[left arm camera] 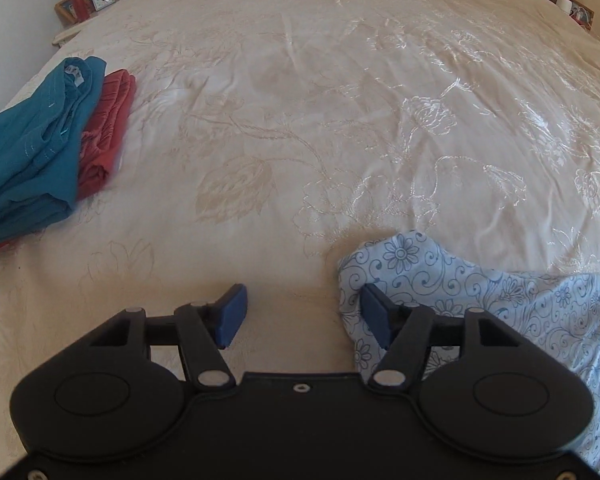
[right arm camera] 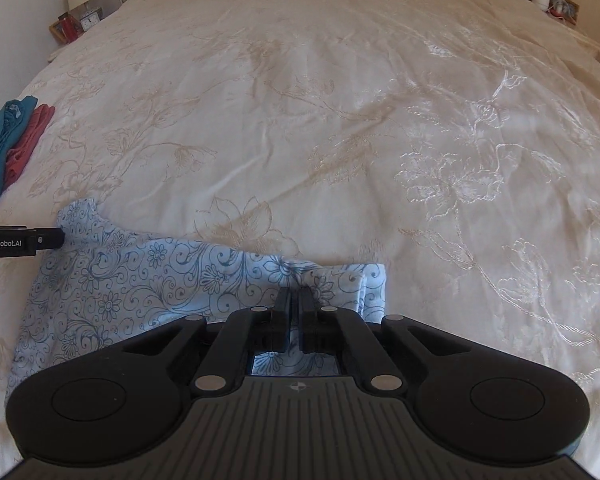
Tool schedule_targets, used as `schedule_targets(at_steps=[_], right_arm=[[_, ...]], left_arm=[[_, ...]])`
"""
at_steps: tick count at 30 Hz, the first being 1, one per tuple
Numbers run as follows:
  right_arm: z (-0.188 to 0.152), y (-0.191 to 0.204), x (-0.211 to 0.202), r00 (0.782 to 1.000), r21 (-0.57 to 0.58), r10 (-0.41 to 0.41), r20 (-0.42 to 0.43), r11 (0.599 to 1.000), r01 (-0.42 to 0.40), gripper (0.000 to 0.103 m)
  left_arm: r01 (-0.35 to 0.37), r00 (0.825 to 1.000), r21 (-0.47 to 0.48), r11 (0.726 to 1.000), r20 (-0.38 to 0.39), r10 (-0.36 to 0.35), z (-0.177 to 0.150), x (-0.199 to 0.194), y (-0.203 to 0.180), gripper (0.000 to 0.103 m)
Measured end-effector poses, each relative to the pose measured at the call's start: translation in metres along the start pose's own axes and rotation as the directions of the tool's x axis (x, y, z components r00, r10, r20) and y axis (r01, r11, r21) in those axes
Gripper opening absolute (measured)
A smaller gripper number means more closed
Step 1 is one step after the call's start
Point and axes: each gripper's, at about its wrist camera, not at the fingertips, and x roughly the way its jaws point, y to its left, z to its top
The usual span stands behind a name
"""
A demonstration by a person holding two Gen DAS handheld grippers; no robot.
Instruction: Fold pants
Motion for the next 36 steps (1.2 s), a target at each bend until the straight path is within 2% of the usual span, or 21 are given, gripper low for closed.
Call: schedule_targets(at_steps=[3,6,9,12,14,16,18,20,23,27,31,34,36], right_arm=[[0.004,0.005,-0.021,1.000,0.002,0.003,0.015,1.000,-0.003,0.005],[0.020,0.007,-0.057,0.997,0.008,0.049,0.067,0.999,-0.050,0.005],[0.047,0.009,-0.096,0.986,-0.005,0.090,0.140,0.996,-0.090,0.005],[0.088,0.009,-0.138,0.963,-0.019,0.126,0.238,0.992,-0.125,0.005],[0.116,0.006,-0.166,0.941,-0.018,0.160,0.299,0.987,-0.162,0.005],[0.140,0.005,-0.192,0.922,-0.035,0.167,0.351,0.986,-0.165,0.005],[0.157,0.006,-0.214,0.912,-0.050,0.152,0.380,0.988,-0.144,0.005],[0.162,0.002,-0.233,0.906,-0.041,0.165,0.391,0.986,-0.161,0.006],[0.145,-0.001,-0.246,0.914,-0.036,0.167,0.369,0.986,-0.165,0.006],[0.095,-0.003,-0.247,0.937,-0.056,0.154,0.314,0.988,-0.144,0.006],[0.043,-0.001,-0.239,0.966,-0.051,0.158,0.204,0.987,-0.151,0.006],[0.008,0.004,-0.230,0.979,-0.064,0.157,0.131,0.987,-0.149,0.006],[-0.011,0.009,-0.225,0.985,-0.074,0.150,0.090,0.987,-0.144,0.006]], left_arm=[[-0.045,0.999,-0.031,0.999,0.029,0.046,0.003,-0.029,0.001,0.064],[0.021,0.995,-0.084,0.996,0.101,-0.012,0.014,-0.073,0.007,0.064],[0.060,0.982,-0.108,0.992,0.184,-0.040,0.043,-0.117,0.011,0.064],[0.085,0.960,-0.111,0.990,0.277,-0.051,0.083,-0.162,0.013,0.064],[0.104,0.938,-0.118,0.988,0.341,-0.058,0.112,-0.195,0.017,0.064],[0.095,0.918,-0.113,0.989,0.395,-0.043,0.139,-0.229,0.020,0.066],[0.068,0.917,-0.113,0.991,0.398,-0.018,0.159,-0.258,0.020,0.068],[0.050,0.915,-0.135,0.990,0.402,0.009,0.162,-0.281,0.022,0.073],[0.028,0.919,-0.146,0.989,0.392,0.032,0.143,-0.299,0.019,0.083],[0.006,0.950,-0.135,0.991,0.310,0.036,0.086,-0.292,0.008,0.083],[-0.019,0.981,-0.125,0.992,0.190,0.043,0.015,-0.281,-0.014,0.083],[-0.045,0.992,-0.135,0.990,0.115,0.061,-0.034,-0.276,-0.029,0.083],[-0.054,0.993,-0.155,0.986,0.093,0.069,-0.057,-0.272,-0.036,0.083]])
